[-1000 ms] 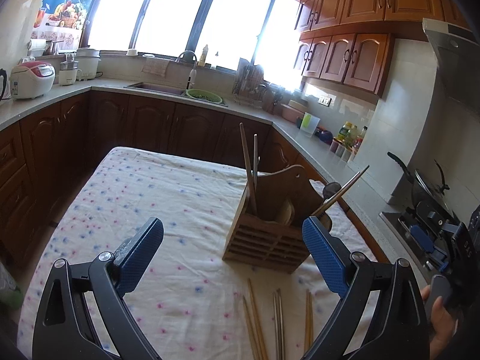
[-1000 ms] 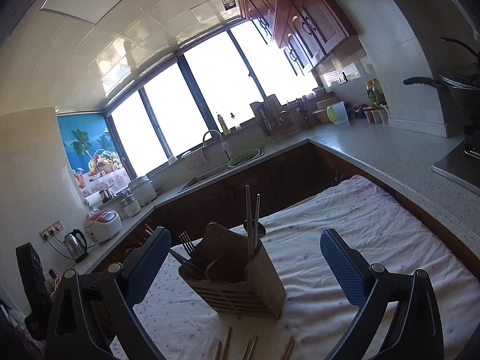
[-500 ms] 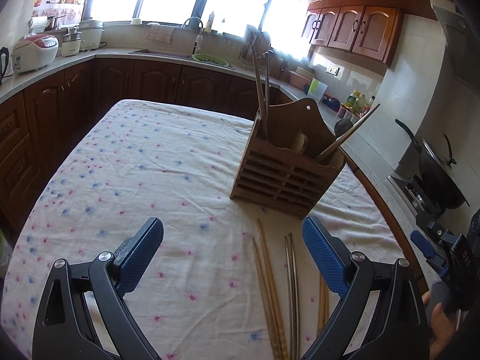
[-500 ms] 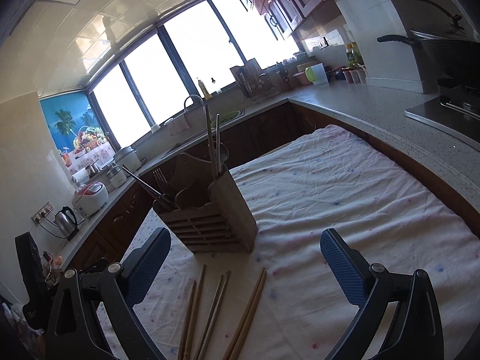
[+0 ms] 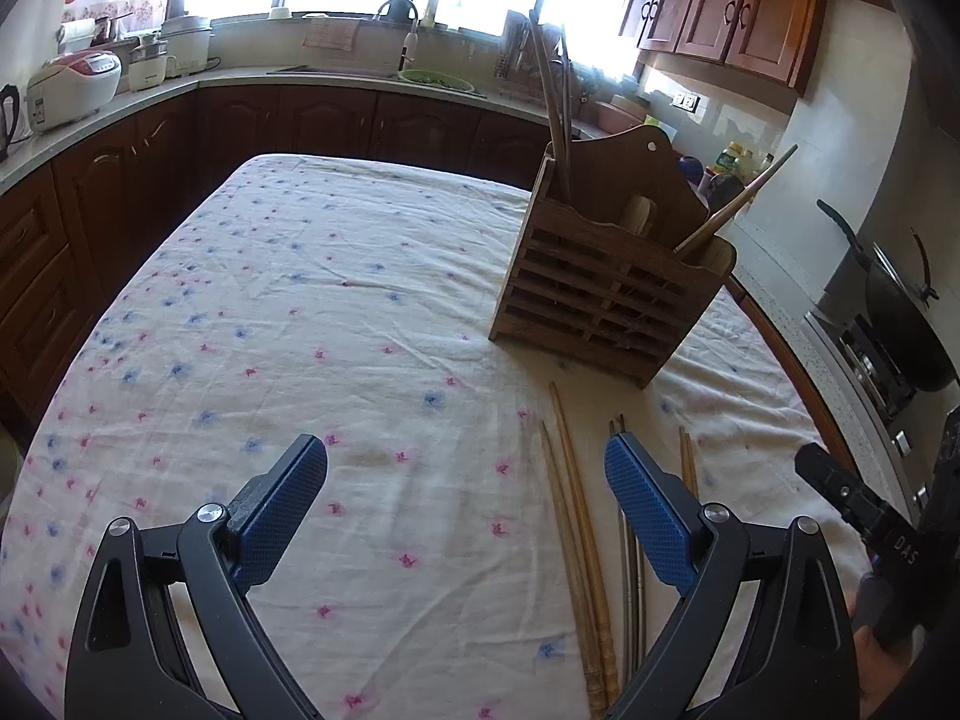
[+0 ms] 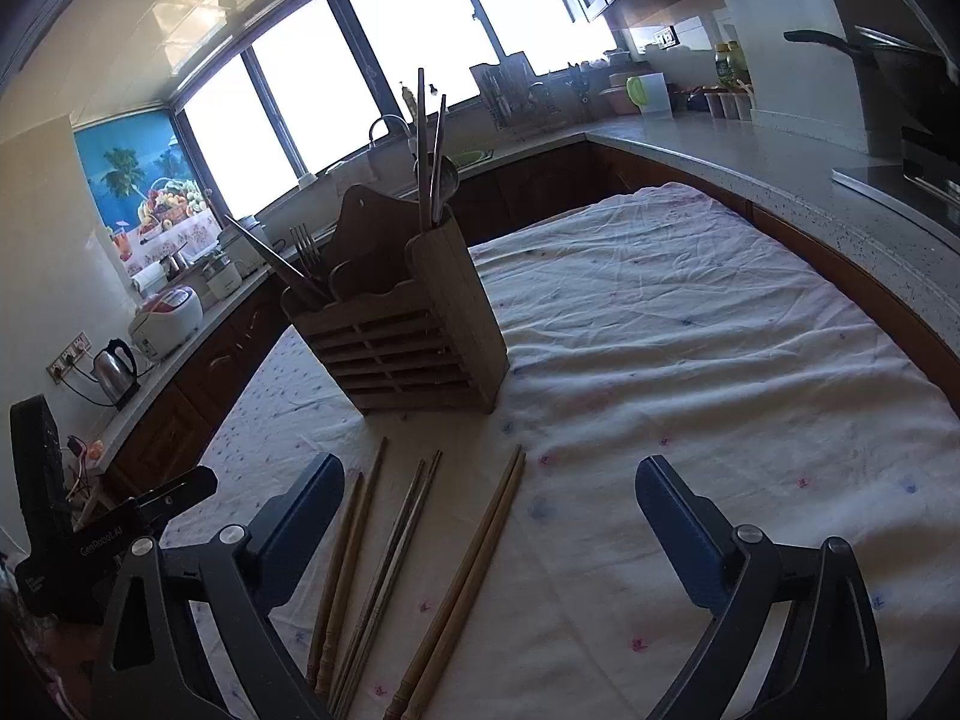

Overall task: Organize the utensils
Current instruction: 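Move both open grippers back over the remaining chopsticks, then close the left gripper on a wooden chopstick while the right grasps another wooden chopstick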

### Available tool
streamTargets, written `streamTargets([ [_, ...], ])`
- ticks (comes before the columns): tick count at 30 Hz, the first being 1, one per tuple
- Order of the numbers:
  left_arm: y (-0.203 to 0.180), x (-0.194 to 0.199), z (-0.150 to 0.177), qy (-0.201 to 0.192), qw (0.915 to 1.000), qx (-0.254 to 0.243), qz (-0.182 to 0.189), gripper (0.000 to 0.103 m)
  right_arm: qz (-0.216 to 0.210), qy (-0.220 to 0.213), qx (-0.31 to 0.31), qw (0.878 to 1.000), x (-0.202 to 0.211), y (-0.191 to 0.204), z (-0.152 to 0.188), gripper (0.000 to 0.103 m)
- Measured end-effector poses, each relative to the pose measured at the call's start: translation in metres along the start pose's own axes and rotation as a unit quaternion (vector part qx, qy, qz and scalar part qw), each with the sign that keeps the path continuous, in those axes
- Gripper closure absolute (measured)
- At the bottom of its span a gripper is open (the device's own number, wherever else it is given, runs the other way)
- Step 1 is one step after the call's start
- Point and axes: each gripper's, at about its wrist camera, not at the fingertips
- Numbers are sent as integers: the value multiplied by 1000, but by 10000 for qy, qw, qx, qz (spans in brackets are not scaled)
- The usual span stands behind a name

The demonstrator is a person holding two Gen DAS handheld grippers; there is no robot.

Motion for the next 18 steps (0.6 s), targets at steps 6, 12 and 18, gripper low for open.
streamTargets([
  [6,0,-12,0,172,9998,-6,-44,12,-41,549,232,9982,-24,9,9,59],
  [12,-13,-32,-3,574,9981,-173,105,38,-180,951,407,9945,-45,20,13,79],
  [18,-35,-58,-10,882,9949,-451,200,48,-210,1323,434,9900,-71,22,17,88],
])
Point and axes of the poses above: each gripper's, at about its wrist camera, not at the fingertips, and x roughly against the way its jaws point, y to its left, z to its underside, and after that the axes turned 9 degrees about x, right-handed
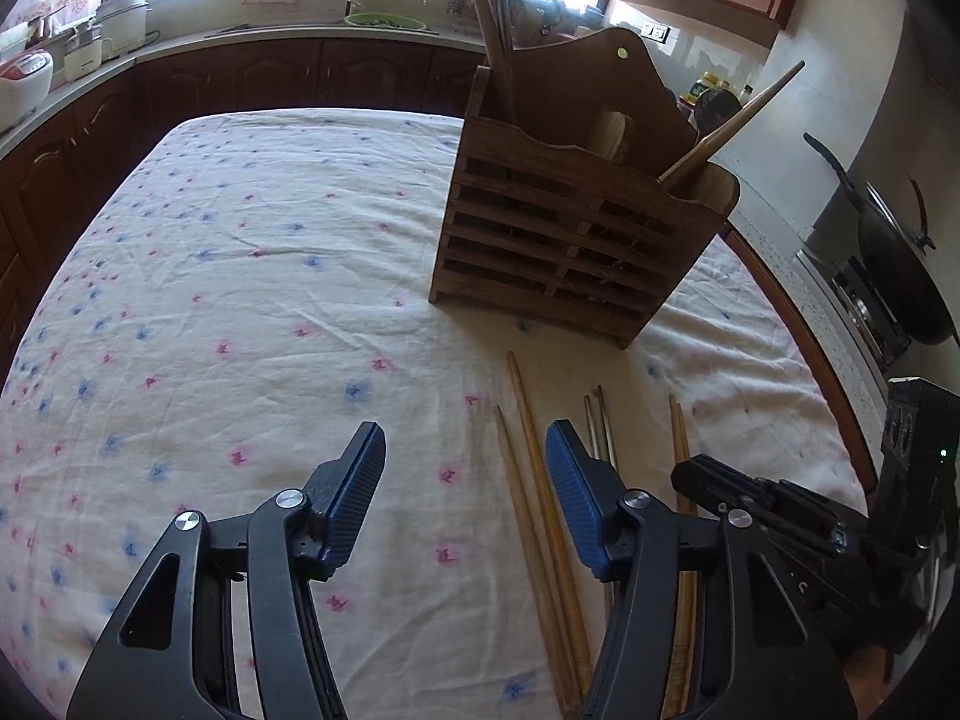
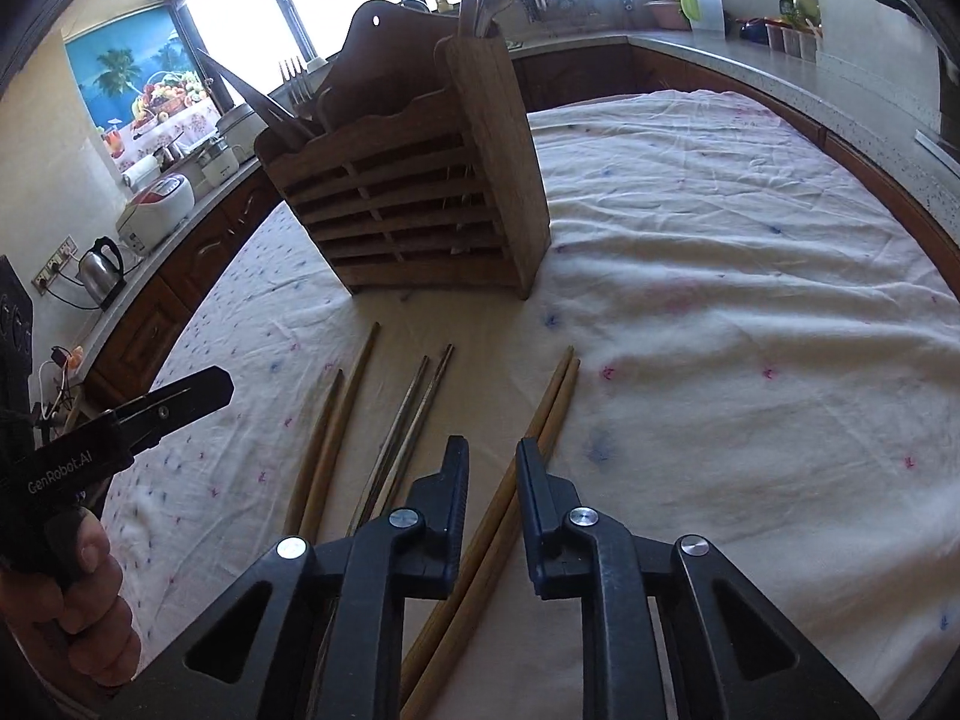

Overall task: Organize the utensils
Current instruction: 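Close the left gripper on a wooden chopstick while the right grasps another wooden chopstick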

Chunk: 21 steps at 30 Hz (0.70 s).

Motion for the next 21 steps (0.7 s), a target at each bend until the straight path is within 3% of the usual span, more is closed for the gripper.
streamTargets([
  [6,-13,-30,-12,329,9994,-136,38,59,-6,226,-27,9997,-16,-6,-5,92],
  [13,-26,-63,-16,745,9965,-385,-43,71,55,202,57,9998,-26,-9,-16,94],
  [19,-44,-70,-13,665,9940,-811,-296,71,158,193,116,9996,-36,-12,-27,94],
  [21,-48,-71,-11,647,9928,-940,-360,77,210,197,163,9995,-39,-10,-30,93],
])
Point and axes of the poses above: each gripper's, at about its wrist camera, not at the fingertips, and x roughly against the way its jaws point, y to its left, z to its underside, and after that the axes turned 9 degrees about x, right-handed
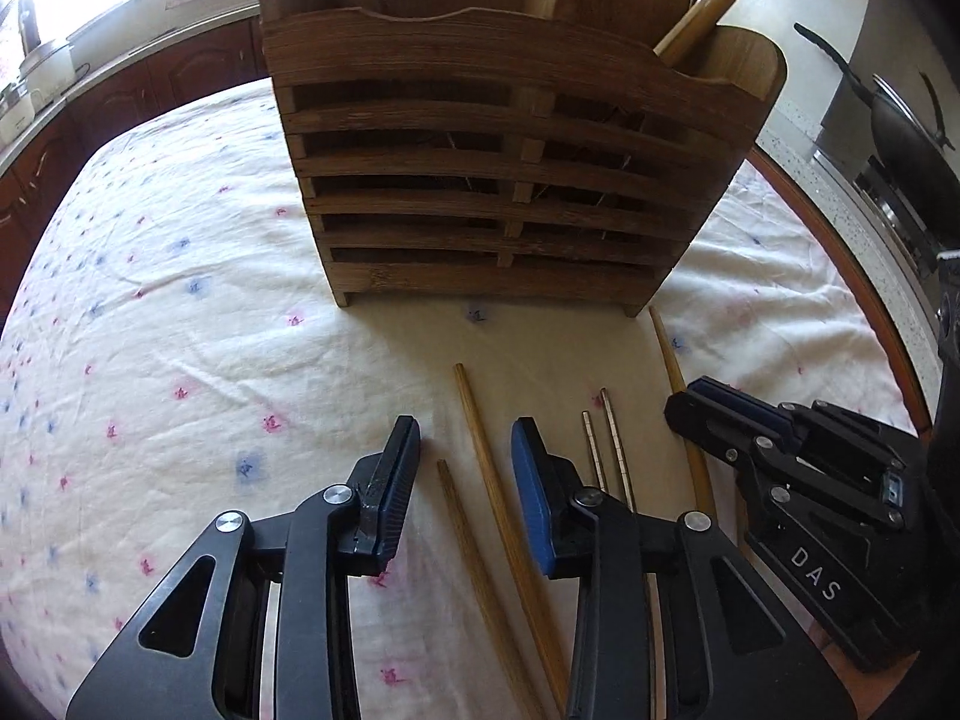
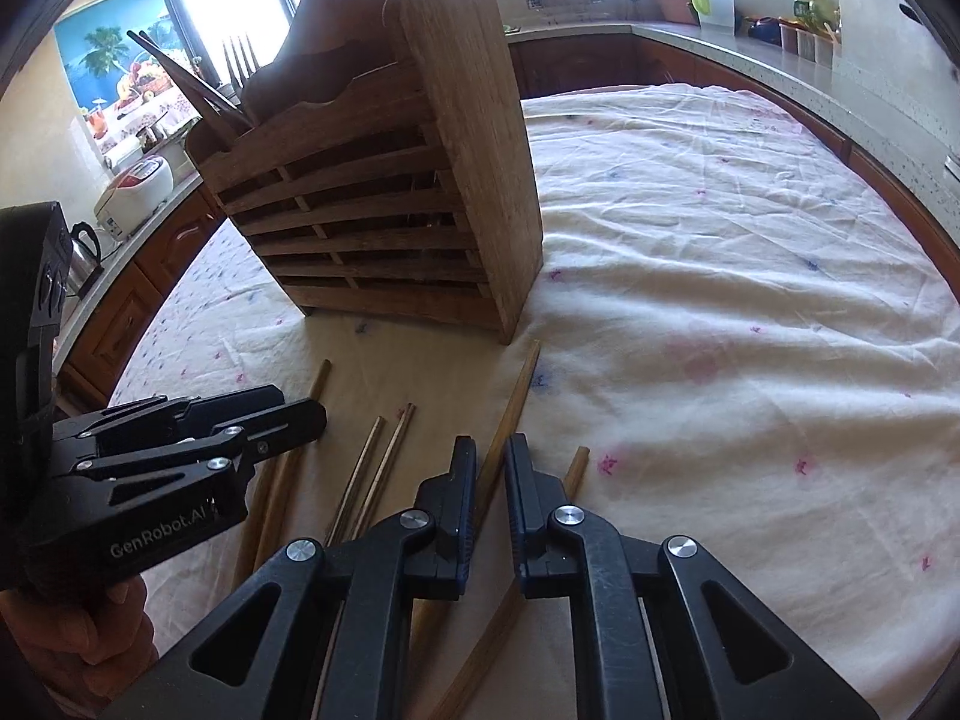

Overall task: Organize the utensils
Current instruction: 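Close the left gripper on a wooden chopstick while the right grasps another wooden chopstick, then lift and carry both wooden chopsticks over the holder with both grippers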

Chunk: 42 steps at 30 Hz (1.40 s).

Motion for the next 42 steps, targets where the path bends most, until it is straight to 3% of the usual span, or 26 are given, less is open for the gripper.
streamTargets([
  [2,-3,-1,1,-4,10000,-66,-28,88,16,5,22,10000,-2,1,-3,89],
  [5,-1,-2,1,2,10000,-54,-3,93,11,-18,-118,9999,-4,-1,-6,88],
  [9,4,-1,2,-10,10000,41,50,95,202,-59,88,9997,-10,5,-11,88],
  [12,14,5,2,6,9993,258,286,96,277,-17,179,9995,-10,8,-12,92],
  [16,30,30,5,-186,9974,480,507,97,-43,-79,-126,9999,1,-1,-7,95],
  [24,62,99,8,-702,9879,908,1046,98,-334,-810,-205,9959,71,3,-10,97],
  [31,65,144,7,-1055,9821,859,1299,98,-455,-1461,-179,9881,132,5,-20,97],
  [35,67,150,12,-1116,9841,795,1130,98,-398,-1725,-70,9842,153,8,-26,97],
  [42,76,176,13,-1457,9769,959,1233,99,-391,-1987,-59,9793,171,10,-30,97],
])
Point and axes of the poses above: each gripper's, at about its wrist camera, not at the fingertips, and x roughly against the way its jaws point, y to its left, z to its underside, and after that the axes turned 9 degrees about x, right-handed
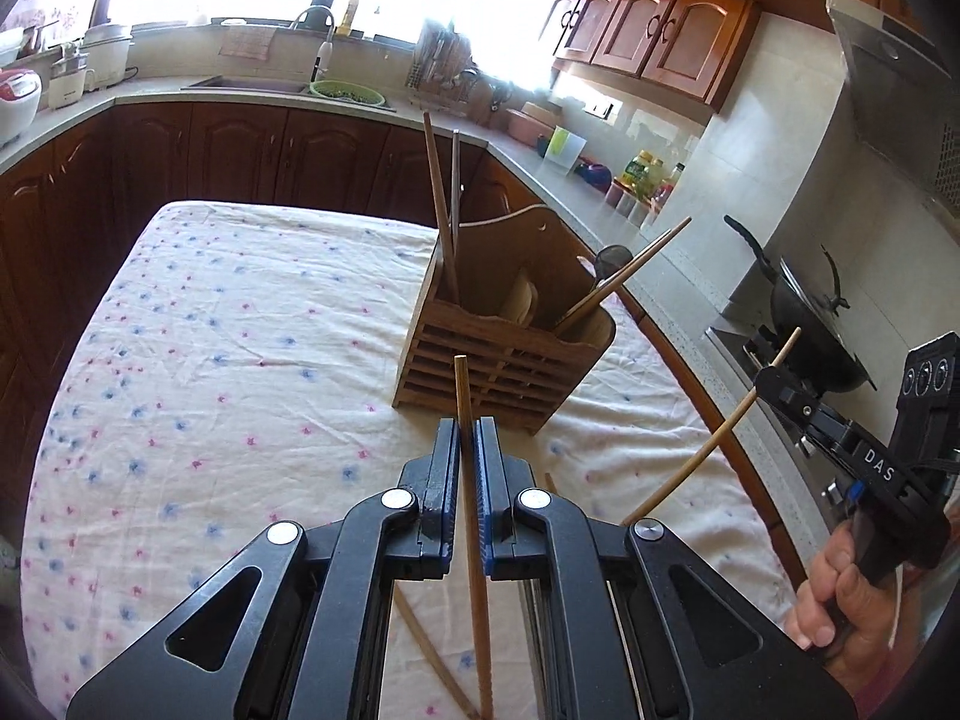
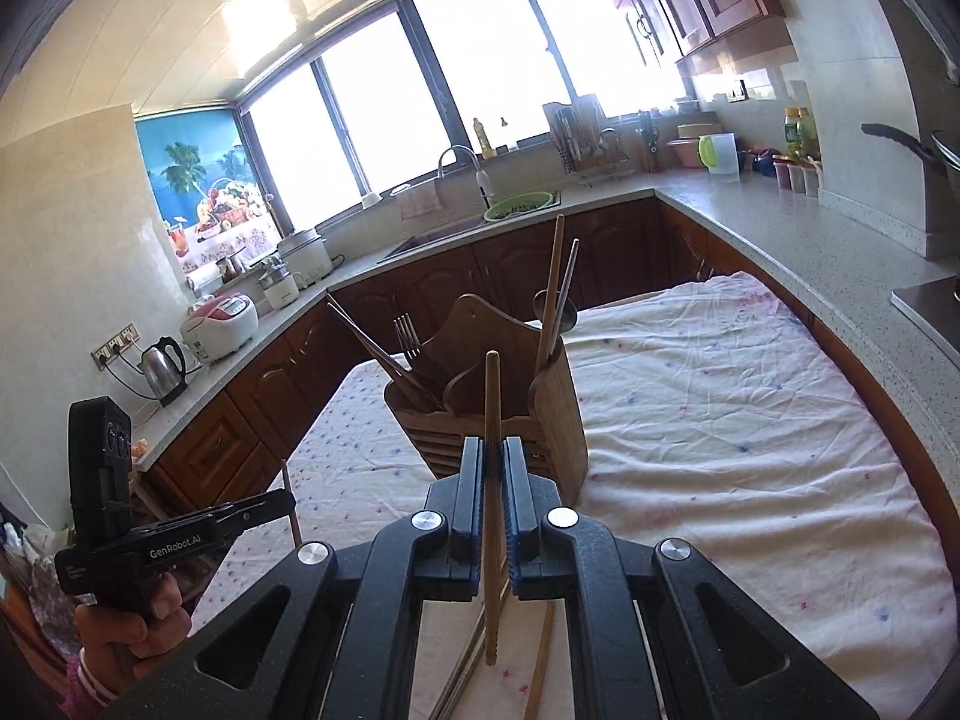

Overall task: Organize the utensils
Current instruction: 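Lift and carry both wooden chopsticks over the holder with both grippers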

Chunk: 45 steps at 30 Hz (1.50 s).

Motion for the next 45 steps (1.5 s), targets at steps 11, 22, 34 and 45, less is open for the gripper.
streamTargets([
  [11,-18,36,-23,-667,9975,-144,177,99,17,-383,110,9992,17,3,-24,97],
  [22,-34,48,-54,-1134,9928,-310,235,99,100,-792,259,9965,20,4,-55,97],
  [34,-52,56,-91,-1679,9841,-518,244,99,206,-1231,306,9917,16,3,-89,97],
  [45,-55,43,-115,-1951,9796,-469,126,99,366,-1428,312,9886,6,-1,-104,97],
])
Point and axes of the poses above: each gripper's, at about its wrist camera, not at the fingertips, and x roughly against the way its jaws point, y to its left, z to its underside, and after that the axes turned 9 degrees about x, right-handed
